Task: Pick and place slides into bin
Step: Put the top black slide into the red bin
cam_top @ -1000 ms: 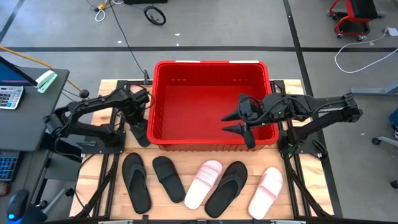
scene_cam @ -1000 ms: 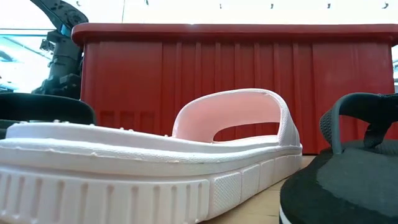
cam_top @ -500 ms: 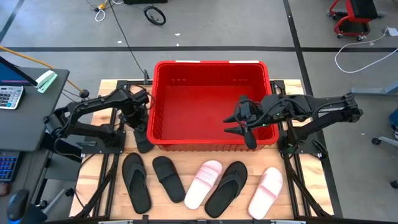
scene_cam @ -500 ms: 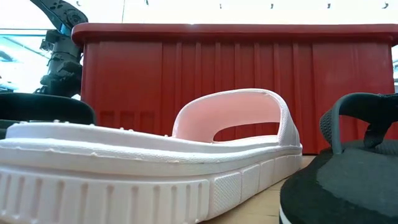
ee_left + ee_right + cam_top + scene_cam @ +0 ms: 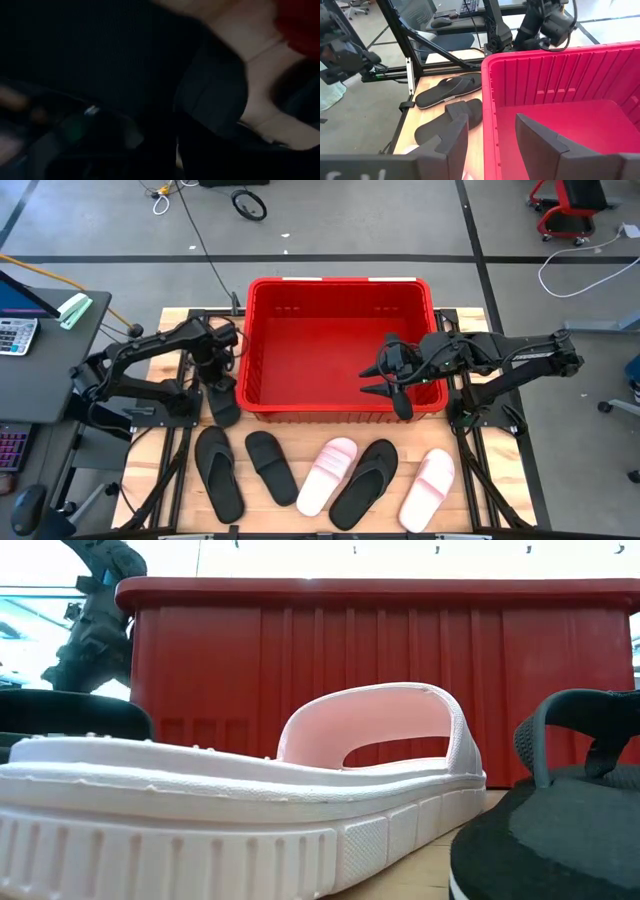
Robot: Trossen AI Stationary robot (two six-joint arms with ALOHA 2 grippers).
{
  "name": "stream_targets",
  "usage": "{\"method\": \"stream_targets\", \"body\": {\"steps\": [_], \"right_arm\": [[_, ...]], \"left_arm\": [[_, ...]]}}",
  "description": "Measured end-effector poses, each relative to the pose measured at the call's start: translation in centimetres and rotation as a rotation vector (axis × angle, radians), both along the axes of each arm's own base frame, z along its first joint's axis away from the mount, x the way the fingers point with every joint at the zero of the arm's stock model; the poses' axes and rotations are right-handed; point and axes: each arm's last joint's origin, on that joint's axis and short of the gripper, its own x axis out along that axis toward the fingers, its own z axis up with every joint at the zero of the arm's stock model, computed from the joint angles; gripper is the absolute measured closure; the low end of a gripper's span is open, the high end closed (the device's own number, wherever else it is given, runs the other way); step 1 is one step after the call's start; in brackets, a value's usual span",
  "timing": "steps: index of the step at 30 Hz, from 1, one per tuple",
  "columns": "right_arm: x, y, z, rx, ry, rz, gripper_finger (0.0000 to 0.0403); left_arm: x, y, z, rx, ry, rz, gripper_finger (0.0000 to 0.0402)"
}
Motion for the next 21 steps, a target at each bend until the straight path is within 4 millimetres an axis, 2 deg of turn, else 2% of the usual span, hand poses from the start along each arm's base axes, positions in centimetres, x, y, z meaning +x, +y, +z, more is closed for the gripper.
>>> {"method": "stream_targets", "body": {"steps": [3, 8, 11, 15, 18, 21], "right_arm": [[0.0, 0.0, 0.0, 0.0, 0.0, 0.0, 0.0233], [0.0, 0.0, 0.0, 0.0, 0.001, 0.0, 0.0234], [0.0, 0.0, 0.0, 0.0, 0.003, 0.0, 0.0233], [0.0, 0.0, 0.0, -0.001, 0.003, 0.0, 0.0234], [0.0, 0.0, 0.0, -0.001, 0.003, 0.0, 0.0235], [0.0, 0.0, 0.0, 0.0, 0.003, 0.0, 0.0235]], "left_arm": [[0.2, 0.3, 3.0, 0.069, 0.017, -0.013, 0.0395], [0.5, 0.7, 10.0, 0.242, 0.002, -0.031, 0.0397], [0.7, 0.8, 14.3, 0.397, -0.109, 0.007, 0.0398], [-0.1, 0.3, 20.6, 0.562, -0.293, 0.063, 0.0399], [-1.1, -0.4, 24.6, 0.681, -0.416, 0.097, 0.0399], [-2.4, -1.2, 27.7, 0.796, -0.501, 0.114, 0.04]]}}
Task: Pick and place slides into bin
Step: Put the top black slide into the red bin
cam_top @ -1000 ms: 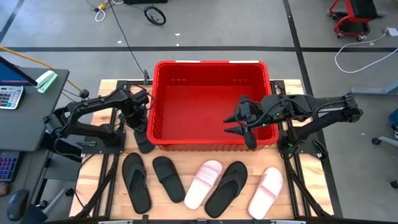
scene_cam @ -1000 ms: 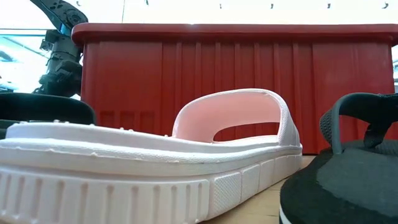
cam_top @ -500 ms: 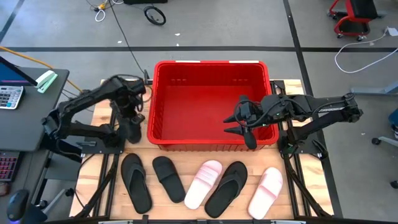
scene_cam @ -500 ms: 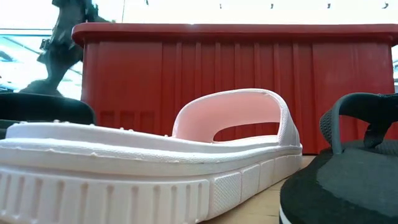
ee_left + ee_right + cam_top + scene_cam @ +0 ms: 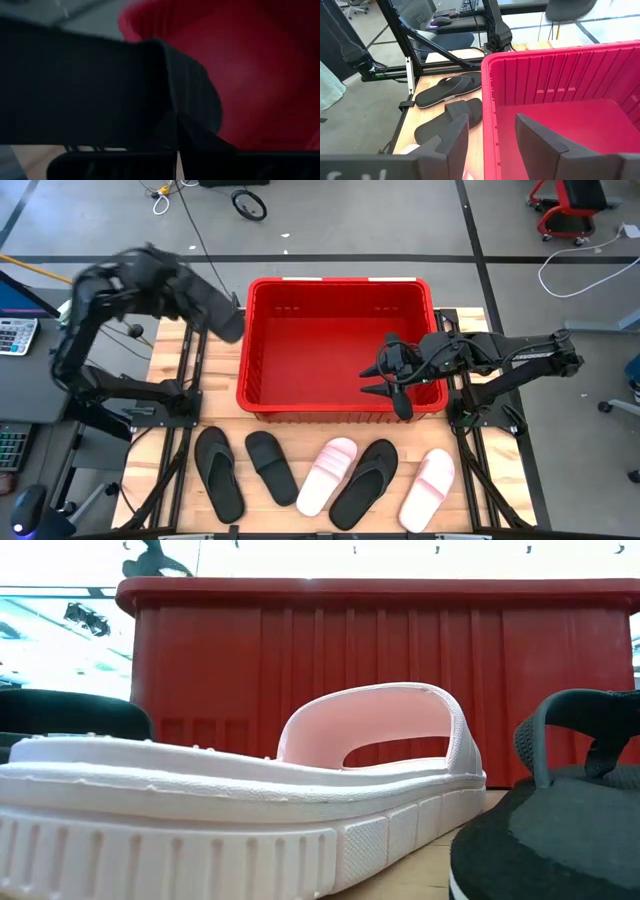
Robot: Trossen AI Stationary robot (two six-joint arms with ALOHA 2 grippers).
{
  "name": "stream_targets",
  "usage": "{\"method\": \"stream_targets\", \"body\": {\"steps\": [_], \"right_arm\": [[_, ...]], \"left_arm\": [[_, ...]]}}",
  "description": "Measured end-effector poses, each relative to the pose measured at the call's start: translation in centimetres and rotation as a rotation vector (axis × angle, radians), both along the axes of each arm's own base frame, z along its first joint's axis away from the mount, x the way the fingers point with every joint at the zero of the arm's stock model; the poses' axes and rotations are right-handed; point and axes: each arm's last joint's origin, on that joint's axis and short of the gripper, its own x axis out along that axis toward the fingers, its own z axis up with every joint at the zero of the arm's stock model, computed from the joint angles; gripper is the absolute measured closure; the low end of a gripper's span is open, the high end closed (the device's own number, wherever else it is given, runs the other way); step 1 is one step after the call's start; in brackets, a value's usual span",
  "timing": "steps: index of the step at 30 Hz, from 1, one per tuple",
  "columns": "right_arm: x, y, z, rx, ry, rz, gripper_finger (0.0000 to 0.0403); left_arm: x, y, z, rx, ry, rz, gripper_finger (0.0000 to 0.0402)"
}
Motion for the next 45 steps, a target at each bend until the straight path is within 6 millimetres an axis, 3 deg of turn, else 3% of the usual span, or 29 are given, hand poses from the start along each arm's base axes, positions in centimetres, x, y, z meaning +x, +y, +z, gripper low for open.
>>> {"method": "stream_targets", "body": {"steps": [4, 8, 11, 18, 22, 25, 33, 41, 45], "right_arm": [[0.0, 0.0, 0.0, 0.0, 0.0, 0.0, 0.0235], [0.0, 0.0, 0.0, 0.0, 0.0, 0.0, 0.0235], [0.0, 0.0, 0.0, 0.001, -0.001, -0.001, 0.0235], [0.0, 0.0, 0.0, 0.051, 0.003, -0.022, 0.0235], [0.0, 0.0, 0.0, 0.087, 0.005, -0.038, 0.0235], [0.0, 0.0, 0.0, 0.099, 0.008, -0.043, 0.0235], [-0.1, 0.0, -0.2, 0.094, 0.032, -0.043, 0.0235], [-0.3, 0.0, -0.7, 0.15, 0.088, -0.077, 0.0235], [-0.3, 0.0, -0.8, 0.188, 0.099, -0.097, 0.0235]], "left_arm": [[-0.3, -0.4, 2.6, 0.109, -0.132, -0.008, 0.04], [1.8, 0.2, 3.0, 0.152, -0.181, -0.081, 0.04], [5.2, 1.3, 1.9, 0.121, -0.175, -0.13, 0.04], [16.8, 4.4, -2.7, 0.102, -0.278, -0.197, 0.04], [21.8, 5.7, -6.5, 0.034, -0.319, -0.094, 0.04], [24.2, 6.1, -8.7, -0.001, -0.348, 0.008, 0.04], [27.7, 5.5, -12.9, -0.029, -0.287, 0.158, 0.0399], [29.8, 4.4, -16.9, -0.042, -0.18, 0.283, 0.0399], [30.1, 4.6, -17.8, -0.057, -0.168, 0.299, 0.04]]}}
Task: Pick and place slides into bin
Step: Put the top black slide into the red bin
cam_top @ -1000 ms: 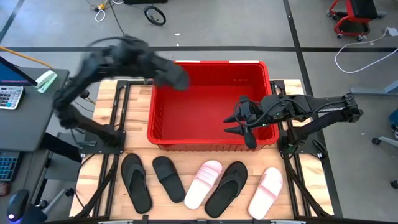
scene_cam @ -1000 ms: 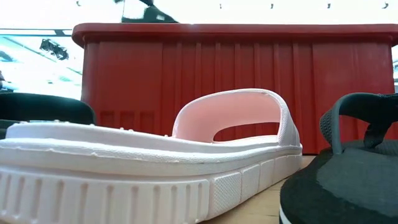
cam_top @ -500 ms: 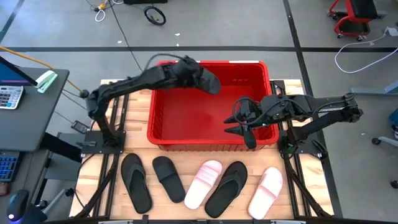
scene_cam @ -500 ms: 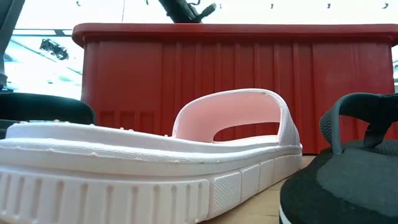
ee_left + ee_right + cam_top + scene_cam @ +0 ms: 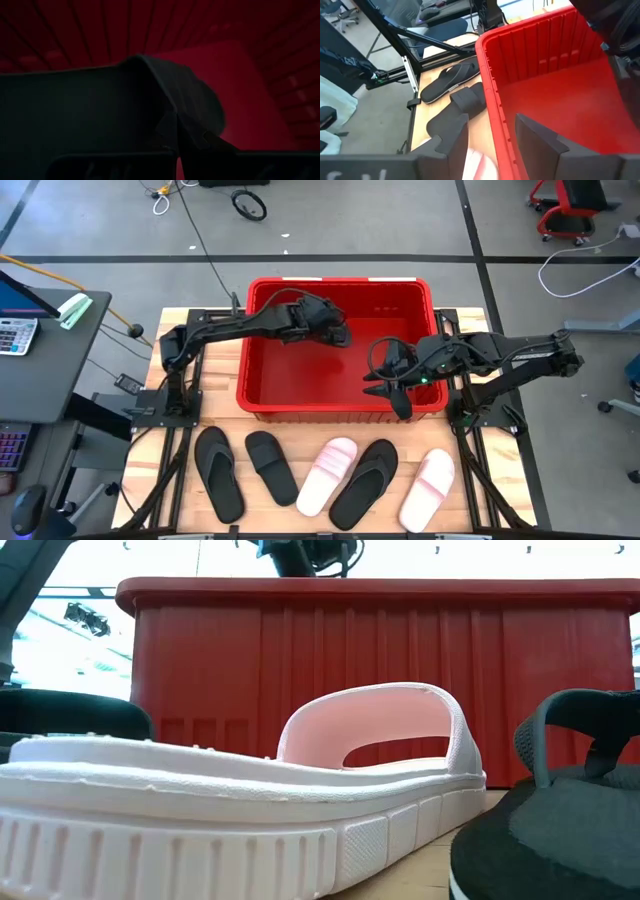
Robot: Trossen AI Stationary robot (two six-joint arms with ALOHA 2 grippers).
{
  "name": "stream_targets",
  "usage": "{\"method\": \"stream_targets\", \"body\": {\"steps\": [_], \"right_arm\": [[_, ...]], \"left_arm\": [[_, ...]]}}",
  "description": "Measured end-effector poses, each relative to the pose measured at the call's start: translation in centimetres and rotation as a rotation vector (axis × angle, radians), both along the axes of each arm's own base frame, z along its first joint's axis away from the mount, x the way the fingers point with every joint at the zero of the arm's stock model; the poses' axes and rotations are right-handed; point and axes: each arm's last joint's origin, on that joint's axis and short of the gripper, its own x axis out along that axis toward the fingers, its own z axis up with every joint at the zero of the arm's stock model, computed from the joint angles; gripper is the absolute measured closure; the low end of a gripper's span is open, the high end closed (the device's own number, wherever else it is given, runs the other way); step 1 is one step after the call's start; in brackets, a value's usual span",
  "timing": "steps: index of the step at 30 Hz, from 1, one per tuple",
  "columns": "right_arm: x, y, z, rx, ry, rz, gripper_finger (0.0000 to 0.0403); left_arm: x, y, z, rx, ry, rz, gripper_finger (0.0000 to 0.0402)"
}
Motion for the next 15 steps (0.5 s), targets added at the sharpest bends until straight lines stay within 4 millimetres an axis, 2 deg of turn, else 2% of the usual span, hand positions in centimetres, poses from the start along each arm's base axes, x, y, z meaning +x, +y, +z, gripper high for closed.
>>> {"method": "stream_targets", "body": {"steps": [15], "right_arm": [[0.0, 0.0, -0.1, 0.018, 0.009, -0.011, 0.0235]], "left_arm": [[-1.9, 3.4, -0.4, -0.038, 0.094, 0.024, 0.0399]]}}
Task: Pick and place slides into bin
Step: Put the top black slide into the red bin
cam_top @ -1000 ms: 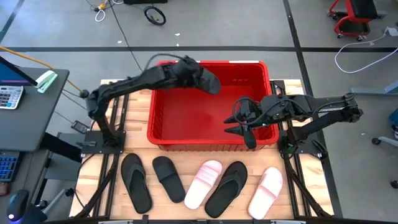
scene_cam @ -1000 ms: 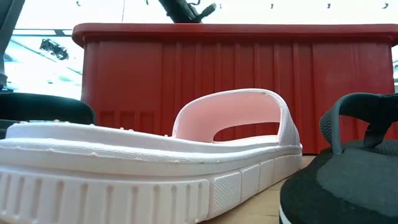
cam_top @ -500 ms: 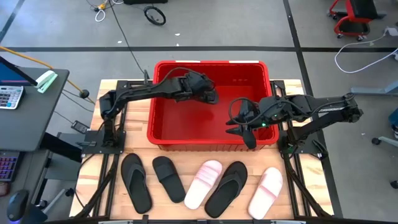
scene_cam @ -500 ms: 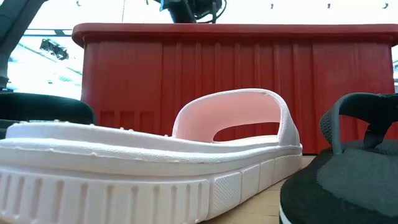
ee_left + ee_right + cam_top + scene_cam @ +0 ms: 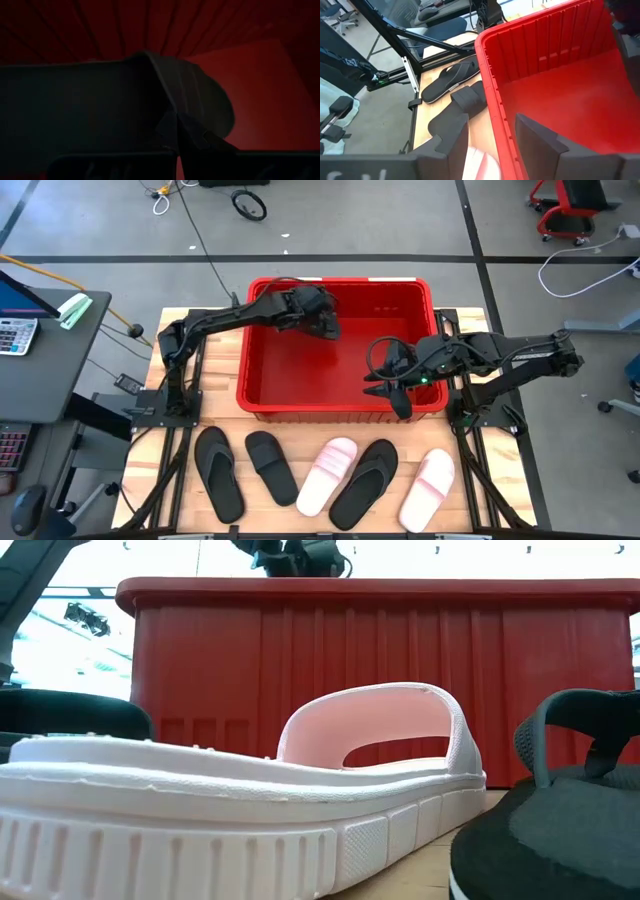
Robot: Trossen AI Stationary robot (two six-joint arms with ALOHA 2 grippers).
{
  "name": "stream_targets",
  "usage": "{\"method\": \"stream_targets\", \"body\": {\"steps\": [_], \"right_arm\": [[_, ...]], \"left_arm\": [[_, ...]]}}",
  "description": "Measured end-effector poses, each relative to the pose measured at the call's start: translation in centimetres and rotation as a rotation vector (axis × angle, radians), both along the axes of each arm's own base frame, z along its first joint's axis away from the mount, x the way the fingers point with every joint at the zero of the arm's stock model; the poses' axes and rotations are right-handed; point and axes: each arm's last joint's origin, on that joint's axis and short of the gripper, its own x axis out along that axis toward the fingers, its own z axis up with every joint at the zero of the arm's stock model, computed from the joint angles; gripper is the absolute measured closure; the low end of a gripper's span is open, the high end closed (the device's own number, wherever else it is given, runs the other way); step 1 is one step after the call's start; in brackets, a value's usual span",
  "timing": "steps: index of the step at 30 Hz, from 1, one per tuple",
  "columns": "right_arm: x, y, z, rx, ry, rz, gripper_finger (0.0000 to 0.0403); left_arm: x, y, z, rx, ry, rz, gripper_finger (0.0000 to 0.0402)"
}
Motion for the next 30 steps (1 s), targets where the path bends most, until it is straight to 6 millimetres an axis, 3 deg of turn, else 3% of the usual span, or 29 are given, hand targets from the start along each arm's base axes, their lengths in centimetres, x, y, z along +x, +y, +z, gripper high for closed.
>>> {"method": "stream_targets", "body": {"steps": [3, 8, 14, 22, 30], "right_arm": [[0.0, 0.0, 0.0, 0.0, 0.003, 0.0, 0.0235], [0.0, 0.0, -0.1, -0.001, 0.007, -0.001, 0.0235], [0.0, 0.0, -0.1, -0.002, 0.007, 0.0, 0.0235], [0.0, 0.0, -0.1, -0.002, 0.007, 0.0, 0.0235], [0.0, -0.2, -0.1, -0.033, 0.002, -0.058, 0.0235]], "left_arm": [[-0.3, 0.6, -0.2, 0.002, 0.013, -0.015, 0.0399], [-1.4, 1.3, -2.2, -0.062, 0.036, -0.028, 0.04], [-2.3, 2.0, -4.7, -0.063, -0.08, -0.039, 0.04], [-3.8, 4.5, -6.7, -0.077, -0.164, 0.034, 0.04], [-4.6, 5.5, -8.1, -0.102, -0.239, 0.101, 0.04]]}}
